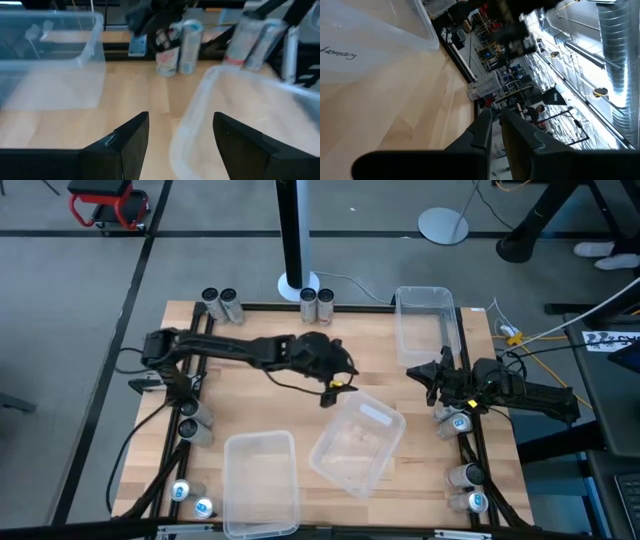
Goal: Sort soda cans
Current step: Move middle left bin to the center of the table
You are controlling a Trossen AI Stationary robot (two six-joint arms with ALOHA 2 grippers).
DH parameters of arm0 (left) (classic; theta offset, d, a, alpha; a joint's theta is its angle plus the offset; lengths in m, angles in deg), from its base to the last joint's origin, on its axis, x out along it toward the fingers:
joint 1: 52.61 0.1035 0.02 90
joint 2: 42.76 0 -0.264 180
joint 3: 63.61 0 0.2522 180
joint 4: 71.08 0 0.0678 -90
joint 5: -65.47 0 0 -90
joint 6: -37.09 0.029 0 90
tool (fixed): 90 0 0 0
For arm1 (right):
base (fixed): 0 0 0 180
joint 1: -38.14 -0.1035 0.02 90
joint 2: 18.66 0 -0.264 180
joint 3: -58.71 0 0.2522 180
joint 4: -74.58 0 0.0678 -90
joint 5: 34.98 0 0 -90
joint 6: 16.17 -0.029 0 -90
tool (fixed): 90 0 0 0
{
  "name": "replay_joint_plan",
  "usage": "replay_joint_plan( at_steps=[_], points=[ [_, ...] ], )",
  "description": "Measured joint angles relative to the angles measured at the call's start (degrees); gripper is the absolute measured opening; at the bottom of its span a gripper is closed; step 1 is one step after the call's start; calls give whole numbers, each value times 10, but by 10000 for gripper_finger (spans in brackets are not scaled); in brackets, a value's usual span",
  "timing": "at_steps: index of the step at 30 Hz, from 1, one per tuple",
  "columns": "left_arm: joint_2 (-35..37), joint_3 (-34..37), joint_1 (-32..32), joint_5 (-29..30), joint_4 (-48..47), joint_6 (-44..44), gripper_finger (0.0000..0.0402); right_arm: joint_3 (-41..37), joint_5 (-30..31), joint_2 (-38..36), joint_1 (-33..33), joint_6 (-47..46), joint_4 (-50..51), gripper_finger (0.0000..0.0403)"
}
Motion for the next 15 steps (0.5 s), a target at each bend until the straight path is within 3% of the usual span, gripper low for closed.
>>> replay_joint_plan(
  at_steps=[7, 15],
  points=[
    [-59, 0, 14, -66, 40, 34, 210, 0, 0, 0, 0, 1, 10, 44],
    [-91, 0, 9, -72, 37, 43, 210, 0, 0, 0, 0, 0, 10, 44]
  ],
)
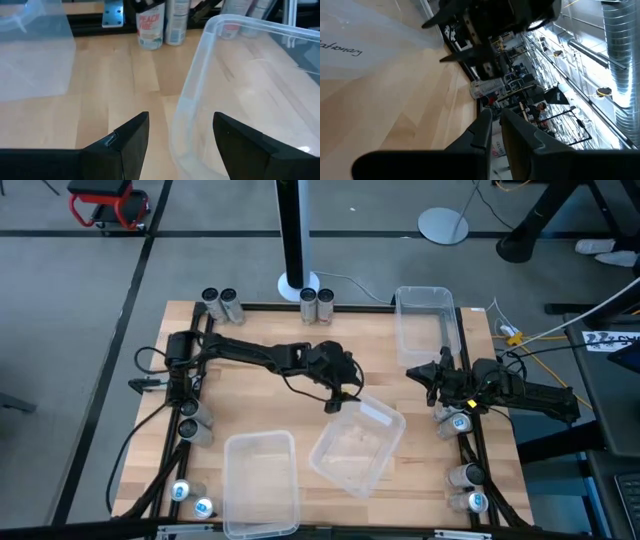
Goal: Sort soda cans
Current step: Move middle left bin to the center of the table
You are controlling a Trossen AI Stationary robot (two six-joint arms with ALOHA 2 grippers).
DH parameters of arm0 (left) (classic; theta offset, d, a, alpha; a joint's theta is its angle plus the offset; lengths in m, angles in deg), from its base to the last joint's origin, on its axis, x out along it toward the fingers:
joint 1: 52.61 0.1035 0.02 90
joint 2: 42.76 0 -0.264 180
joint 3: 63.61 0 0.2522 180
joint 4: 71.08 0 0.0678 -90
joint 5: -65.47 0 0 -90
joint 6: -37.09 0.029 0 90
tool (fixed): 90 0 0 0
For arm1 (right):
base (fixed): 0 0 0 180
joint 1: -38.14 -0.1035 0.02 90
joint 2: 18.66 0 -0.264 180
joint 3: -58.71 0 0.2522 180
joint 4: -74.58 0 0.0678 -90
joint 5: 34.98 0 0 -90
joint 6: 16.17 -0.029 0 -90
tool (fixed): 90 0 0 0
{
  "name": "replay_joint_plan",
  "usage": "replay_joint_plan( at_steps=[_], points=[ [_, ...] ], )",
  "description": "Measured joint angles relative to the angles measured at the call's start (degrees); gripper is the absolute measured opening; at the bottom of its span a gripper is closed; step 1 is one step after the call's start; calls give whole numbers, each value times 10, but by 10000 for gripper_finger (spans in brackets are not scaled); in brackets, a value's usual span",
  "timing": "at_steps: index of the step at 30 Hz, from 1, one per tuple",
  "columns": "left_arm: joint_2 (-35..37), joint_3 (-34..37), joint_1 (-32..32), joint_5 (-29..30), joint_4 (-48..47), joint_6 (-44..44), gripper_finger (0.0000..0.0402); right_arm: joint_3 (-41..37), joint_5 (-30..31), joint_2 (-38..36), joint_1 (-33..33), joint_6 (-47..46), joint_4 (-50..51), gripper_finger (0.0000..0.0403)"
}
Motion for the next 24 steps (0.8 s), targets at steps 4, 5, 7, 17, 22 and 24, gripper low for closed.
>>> replay_joint_plan(
  at_steps=[4, 5, 7, 17, 22, 24],
  points=[
    [0, -1, -4, 4, -8, -8, 198, 0, 0, 0, 0, -5, 0, 44],
    [0, -1, -4, 4, -11, -11, 188, 0, 0, 0, 0, -7, 0, 44],
    [0, -1, -7, 4, -13, -22, 160, 0, 0, 0, 0, -10, 0, 44],
    [7, -2, -24, 37, -48, -61, 41, 0, 0, 0, 0, -16, -1, 44],
    [20, -1, -38, 76, -70, -106, 41, 0, 0, 0, 0, -17, -1, 44],
    [31, -1, -45, 98, -100, -125, 47, 0, 0, 0, 0, -18, -1, 44]
  ],
)
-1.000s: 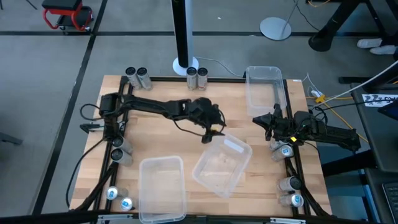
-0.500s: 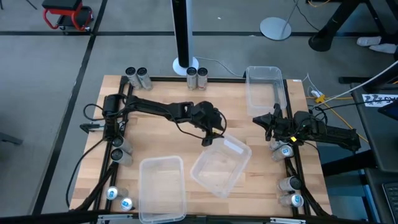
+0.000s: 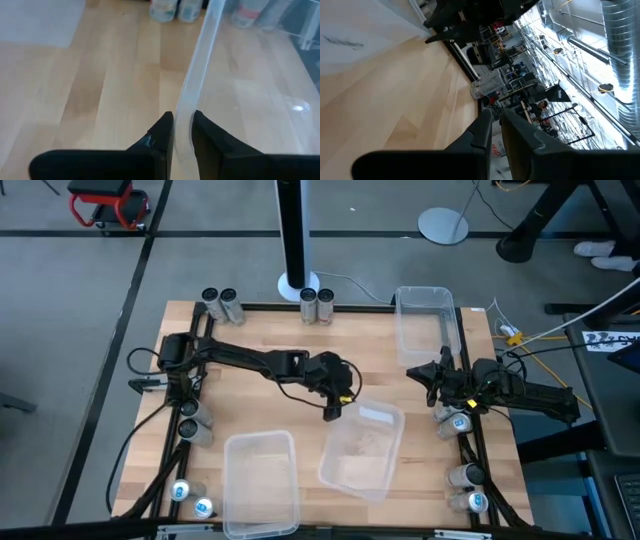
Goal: Sort soda cans
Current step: Move middle left bin to the center of the table
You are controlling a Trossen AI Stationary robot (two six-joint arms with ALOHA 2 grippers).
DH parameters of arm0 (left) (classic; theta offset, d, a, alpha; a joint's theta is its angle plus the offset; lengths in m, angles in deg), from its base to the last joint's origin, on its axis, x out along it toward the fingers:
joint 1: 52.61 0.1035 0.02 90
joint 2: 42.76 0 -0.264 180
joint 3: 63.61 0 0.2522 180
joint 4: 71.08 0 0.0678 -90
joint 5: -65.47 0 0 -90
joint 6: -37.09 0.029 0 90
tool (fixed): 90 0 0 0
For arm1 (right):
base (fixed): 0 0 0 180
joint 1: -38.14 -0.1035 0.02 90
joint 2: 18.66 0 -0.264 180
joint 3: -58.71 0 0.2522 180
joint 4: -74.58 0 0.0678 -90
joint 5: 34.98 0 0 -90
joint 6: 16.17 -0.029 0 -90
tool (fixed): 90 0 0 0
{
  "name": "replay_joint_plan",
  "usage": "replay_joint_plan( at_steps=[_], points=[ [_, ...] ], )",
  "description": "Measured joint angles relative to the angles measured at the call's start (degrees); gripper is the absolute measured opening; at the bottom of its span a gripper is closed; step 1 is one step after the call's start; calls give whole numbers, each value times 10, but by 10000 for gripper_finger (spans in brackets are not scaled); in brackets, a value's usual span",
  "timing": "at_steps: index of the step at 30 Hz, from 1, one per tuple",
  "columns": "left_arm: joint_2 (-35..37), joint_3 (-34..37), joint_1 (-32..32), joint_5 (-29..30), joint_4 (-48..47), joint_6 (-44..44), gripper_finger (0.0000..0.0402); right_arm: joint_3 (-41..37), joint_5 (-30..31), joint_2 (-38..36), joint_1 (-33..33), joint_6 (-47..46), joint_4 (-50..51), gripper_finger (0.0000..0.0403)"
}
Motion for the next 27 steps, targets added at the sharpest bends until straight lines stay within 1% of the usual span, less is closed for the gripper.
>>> replay_joint_plan(
  at_steps=[3, 6, 10, 15, 20, 24, 27],
  points=[
    [18, 1, -14, 31, -43, -7, 47, 0, 0, 0, 0, 0, 0, 44],
    [37, 2, -27, 34, -69, -5, 42, 0, 0, 0, 0, 0, 0, 44],
    [54, 2, -40, 34, -71, -1, 48, 0, 0, 0, 0, 0, -4, 44],
    [56, 2, -45, 33, -78, 0, 63, 0, 0, 0, 0, -2, -15, 44],
    [56, 2, -42, 32, -77, -1, 64, 0, -1, 0, 0, -2, -30, 44],
    [55, 2, -41, 32, -76, -1, 68, 0, -24, 0, 0, 0, -33, 44],
    [55, 2, -41, 41, -75, -1, 86, 0, -39, 0, 0, 0, -33, 44]
  ],
)
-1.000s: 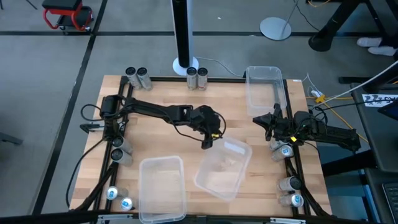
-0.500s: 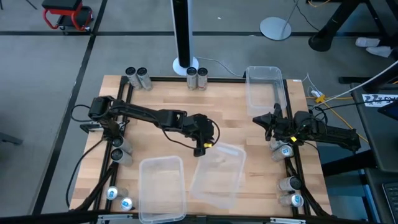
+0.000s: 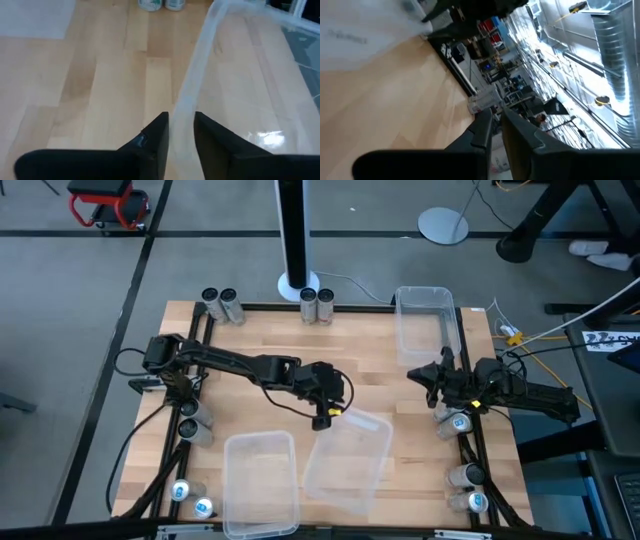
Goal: Sort soda cans
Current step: Move middle left bin to the center of the table
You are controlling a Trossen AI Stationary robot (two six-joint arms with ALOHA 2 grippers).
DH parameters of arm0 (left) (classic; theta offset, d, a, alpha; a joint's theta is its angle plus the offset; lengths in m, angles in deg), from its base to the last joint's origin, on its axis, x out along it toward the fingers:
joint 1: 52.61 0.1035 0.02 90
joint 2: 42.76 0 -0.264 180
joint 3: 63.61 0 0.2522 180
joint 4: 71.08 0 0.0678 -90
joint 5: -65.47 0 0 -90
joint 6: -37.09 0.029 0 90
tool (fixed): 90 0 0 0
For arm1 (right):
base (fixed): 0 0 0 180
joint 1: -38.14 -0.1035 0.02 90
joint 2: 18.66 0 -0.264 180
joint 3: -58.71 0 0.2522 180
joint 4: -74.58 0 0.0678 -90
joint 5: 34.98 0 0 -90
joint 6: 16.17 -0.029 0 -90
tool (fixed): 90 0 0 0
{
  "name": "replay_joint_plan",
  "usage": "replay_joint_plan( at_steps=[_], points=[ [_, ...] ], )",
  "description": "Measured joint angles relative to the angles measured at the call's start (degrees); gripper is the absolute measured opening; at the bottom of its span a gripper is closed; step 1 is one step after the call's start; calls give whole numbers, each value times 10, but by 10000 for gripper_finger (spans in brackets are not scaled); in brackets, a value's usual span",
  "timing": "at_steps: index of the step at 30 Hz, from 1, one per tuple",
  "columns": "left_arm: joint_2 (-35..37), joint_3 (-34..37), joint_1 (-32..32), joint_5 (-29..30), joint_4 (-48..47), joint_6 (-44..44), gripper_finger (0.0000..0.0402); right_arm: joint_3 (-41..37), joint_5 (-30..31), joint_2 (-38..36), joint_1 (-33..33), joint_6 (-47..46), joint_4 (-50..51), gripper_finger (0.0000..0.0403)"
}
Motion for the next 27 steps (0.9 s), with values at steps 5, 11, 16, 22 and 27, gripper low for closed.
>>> replay_joint_plan(
  at_steps=[5, 11, 16, 22, 27],
  points=[
    [0, 0, 7, 24, 4, 8, 136, 0, -9, 0, 0, 2, -22, 44],
    [9, -28, 16, 25, -33, 13, 186, 0, -47, 0, 0, 1, -68, 44],
    [39, -47, -7, 27, -92, 10, 202, 0, -52, 3, 0, -4, -77, 59],
    [40, -44, -77, 24, -162, 17, 199, 0, -88, 55, 0, -33, -141, 121],
    [40, -44, -121, 25, -176, 12, 198, 0, -102, 129, 0, -45, -205, 159]
  ],
)
